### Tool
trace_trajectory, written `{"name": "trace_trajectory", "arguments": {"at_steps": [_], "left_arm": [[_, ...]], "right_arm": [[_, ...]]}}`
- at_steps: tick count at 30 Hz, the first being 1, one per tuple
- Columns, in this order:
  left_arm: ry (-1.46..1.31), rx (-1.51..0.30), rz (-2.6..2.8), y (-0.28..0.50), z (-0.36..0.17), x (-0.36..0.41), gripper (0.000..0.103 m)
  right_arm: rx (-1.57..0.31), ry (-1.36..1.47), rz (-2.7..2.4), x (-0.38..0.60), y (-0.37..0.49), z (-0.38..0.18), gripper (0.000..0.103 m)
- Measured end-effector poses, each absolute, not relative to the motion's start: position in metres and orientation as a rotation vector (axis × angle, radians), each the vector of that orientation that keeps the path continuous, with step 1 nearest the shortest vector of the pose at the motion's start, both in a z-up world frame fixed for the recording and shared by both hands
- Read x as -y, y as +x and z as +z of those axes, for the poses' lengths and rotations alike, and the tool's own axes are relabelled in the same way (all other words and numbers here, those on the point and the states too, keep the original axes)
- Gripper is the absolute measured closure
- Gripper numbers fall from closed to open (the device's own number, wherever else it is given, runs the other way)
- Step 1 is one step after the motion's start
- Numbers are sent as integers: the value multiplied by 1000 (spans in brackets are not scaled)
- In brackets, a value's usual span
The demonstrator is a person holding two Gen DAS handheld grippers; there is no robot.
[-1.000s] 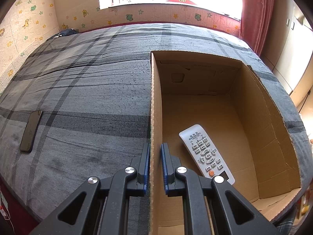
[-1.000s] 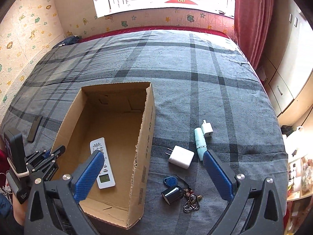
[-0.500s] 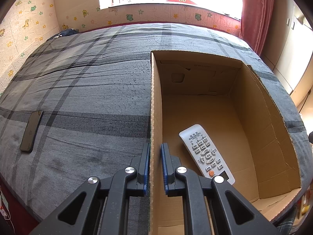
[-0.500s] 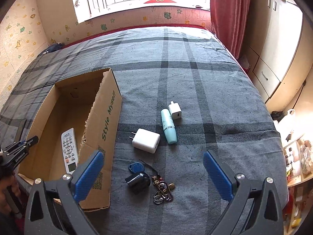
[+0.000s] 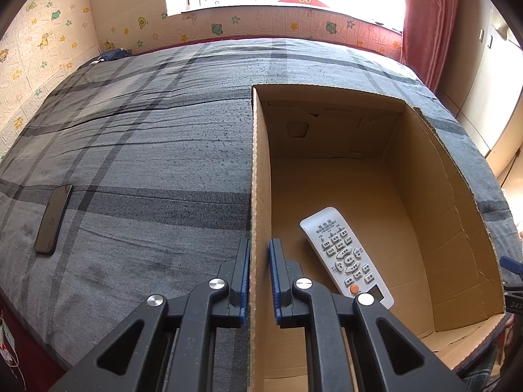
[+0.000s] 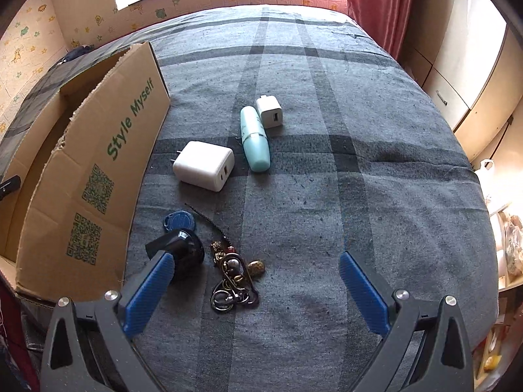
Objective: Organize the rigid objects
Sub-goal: 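Move the right tool back to the keys beside the earbud case, then close the right tool on the key ring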
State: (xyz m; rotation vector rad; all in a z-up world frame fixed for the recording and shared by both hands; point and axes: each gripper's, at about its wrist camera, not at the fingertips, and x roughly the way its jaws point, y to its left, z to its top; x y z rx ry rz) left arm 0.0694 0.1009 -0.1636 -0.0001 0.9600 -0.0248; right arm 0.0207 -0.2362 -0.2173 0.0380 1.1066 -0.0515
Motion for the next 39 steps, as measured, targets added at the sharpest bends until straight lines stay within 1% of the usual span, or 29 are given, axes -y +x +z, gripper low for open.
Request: {"name": "trace_trajectory", "arguments": {"at_steps": [8, 15, 23, 26, 32, 34, 36, 37, 38, 39], "left_arm": [[2, -961, -23, 69, -164, -100, 91], [4, -960, -22, 69, -164, -98, 91], [5, -959, -21, 68, -163, -97, 91], [5, -959, -22, 68, -163, -97, 91], [2, -960, -22, 68, -163, -97, 91], [2, -960, -22, 68, -163, -97, 91], [2, -959, -22, 68, -163, -98, 91], [1, -959, -22, 68, -163, -98, 91], [0, -959, -22, 68, -163, -98, 91], [0, -959, -22, 68, -163, -98, 91]], "right_arm": [[-1180, 51, -64, 244, 23, -251, 0], [-1186, -34, -62, 235, 25, -265, 0], [-1232, -62, -82, 229, 34, -273, 0], [-1252, -15, -94, 231, 37, -273, 0], [-1209, -11, -101, 228, 31, -271, 0], [-1206, -19, -94, 225, 25, -267, 5], [-1201, -31, -85, 223, 20, -262, 20], [-1204, -32, -85, 222, 20, -260, 22], [-1205, -27, -88, 221, 20, -259, 29], [-1202, -20, -89, 221, 19, -257, 39]]}}
